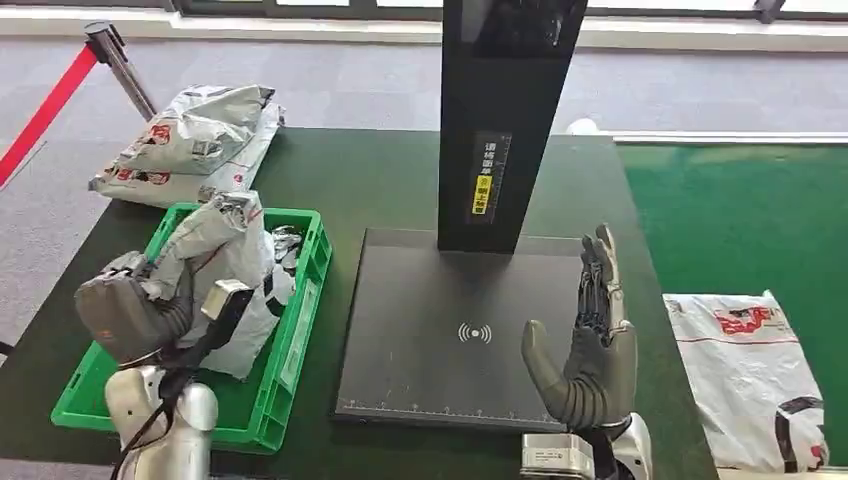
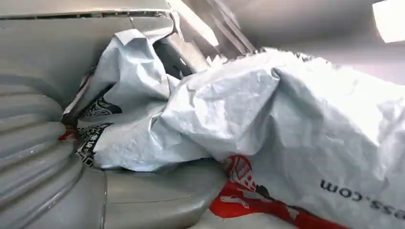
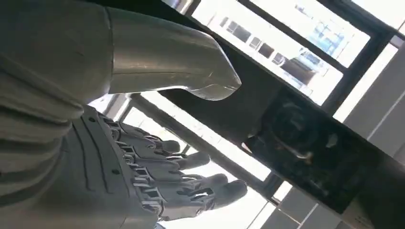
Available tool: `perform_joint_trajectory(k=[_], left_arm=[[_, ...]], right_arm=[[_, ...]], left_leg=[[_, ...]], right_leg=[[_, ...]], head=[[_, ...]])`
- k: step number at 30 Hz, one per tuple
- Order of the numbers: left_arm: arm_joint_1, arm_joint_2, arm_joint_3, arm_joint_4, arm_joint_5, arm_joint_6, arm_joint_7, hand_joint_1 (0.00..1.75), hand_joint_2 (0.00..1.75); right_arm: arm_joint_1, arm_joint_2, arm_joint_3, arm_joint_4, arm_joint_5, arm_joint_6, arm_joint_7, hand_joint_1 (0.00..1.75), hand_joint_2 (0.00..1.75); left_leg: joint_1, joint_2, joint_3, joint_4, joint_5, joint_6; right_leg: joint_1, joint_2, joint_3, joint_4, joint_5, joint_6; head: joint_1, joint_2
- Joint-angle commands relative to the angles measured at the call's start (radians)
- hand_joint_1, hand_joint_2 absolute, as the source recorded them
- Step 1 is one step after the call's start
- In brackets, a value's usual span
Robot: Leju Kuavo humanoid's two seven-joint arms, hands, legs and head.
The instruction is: Moved the parcel from conveyor to table for the left to box.
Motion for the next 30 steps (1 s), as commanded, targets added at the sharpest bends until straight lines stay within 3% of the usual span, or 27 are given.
perform_joint_trajectory(k=[1, 4, 10, 11, 12, 15, 16, 17, 30], left_arm=[[-0.118, 0.113, -0.201, 0.459, -0.088, -0.103, 0.113, 1.75, 1.75], [-0.165, 0.133, -0.191, 0.604, -0.101, -0.149, 0.158, 1.75, 1.75], [-0.156, 0.132, -0.155, 0.604, -0.075, -0.165, 0.187, 1.75, 1.75], [-0.14, 0.132, -0.134, 0.583, -0.078, -0.186, 0.227, 1.01, 1.75], [-0.136, 0.136, -0.133, 0.582, -0.078, -0.186, 0.224, 0.0, 1.75], [-0.116, 0.14, -0.097, 0.538, -0.093, -0.157, 0.278, 0.0, 1.75], [-0.113, 0.137, -0.082, 0.526, -0.089, -0.15, 0.291, 0.0, 0.0], [-0.112, 0.139, -0.081, 0.523, -0.089, -0.152, 0.291, 0.0, 0.0], [-0.068, 0.093, -0.006, 0.328, 0.081, 0.036, 0.268, 0.0, 0.0]], right_arm=[[-0.063, -0.031, -0.025, 0.067, 0.037, 0.072, 0.032, 0.0, 1.75], [-0.092, -0.029, -0.023, 0.086, 0.04, 0.086, 0.048, 0.0, 1.75], [-0.082, -0.023, -0.025, 0.085, 0.045, 0.093, 0.053, 0.0, 1.75], [-0.082, -0.018, -0.023, 0.094, 0.047, 0.1, 0.051, 0.0, 1.75], [-0.082, -0.015, -0.021, 0.095, 0.047, 0.1, 0.051, 0.0, 1.75], [-0.101, -0.004, -0.013, 0.12, 0.051, 0.104, 0.047, 0.0, 1.75], [-0.106, -0.002, -0.011, 0.124, 0.052, 0.106, 0.048, 0.0, 1.75], [-0.11, -0.001, -0.01, 0.127, 0.052, 0.106, 0.048, 0.0, 1.75], [-0.128, 0.022, -0.003, 0.159, 0.053, 0.089, 0.061, 0.0, 1.75]], left_leg=[[0.0, -0.003, 0.001, -0.003, 0.004, 0.001], [-0.002, -0.003, 0.004, -0.004, 0.003, 0.001], [-0.001, 0.001, 0.007, -0.005, 0.004, 0.001], [-0.001, -0.002, 0.01, -0.004, 0.003, 0.001], [-0.002, -0.002, 0.012, -0.006, 0.004, 0.001], [-0.002, 0.003, 0.011, -0.009, 0.006, 0.002], [-0.002, 0.004, 0.005, -0.009, 0.006, 0.002], [-0.004, 0.001, 0.01, -0.009, 0.001, 0.002], [-0.006, 0.0, 0.018, -0.014, 0.002, 0.0]], right_leg=[[0.0, -0.007, 0.003, -0.003, 0.002, 0.0], [-0.002, -0.004, 0.005, -0.003, 0.002, 0.0], [-0.001, -0.002, 0.008, -0.004, 0.004, -0.001], [-0.003, -0.004, 0.011, -0.002, 0.001, 0.0], [-0.004, -0.004, 0.013, -0.003, 0.002, 0.0], [-0.004, -0.003, 0.013, -0.005, 0.005, 0.0], [-0.004, -0.001, 0.013, -0.004, 0.004, 0.001], [-0.005, -0.004, 0.019, -0.002, -0.001, 0.001], [-0.006, -0.003, 0.021, -0.001, -0.004, -0.001]], head=[[0.0, 0.0], [0.0, 0.0], [0.0, 0.0], [0.0, 0.0], [-0.001, 0.0], [0.0, 0.0], [0.0, 0.0], [-0.001, 0.0], [-0.001, 0.0]])
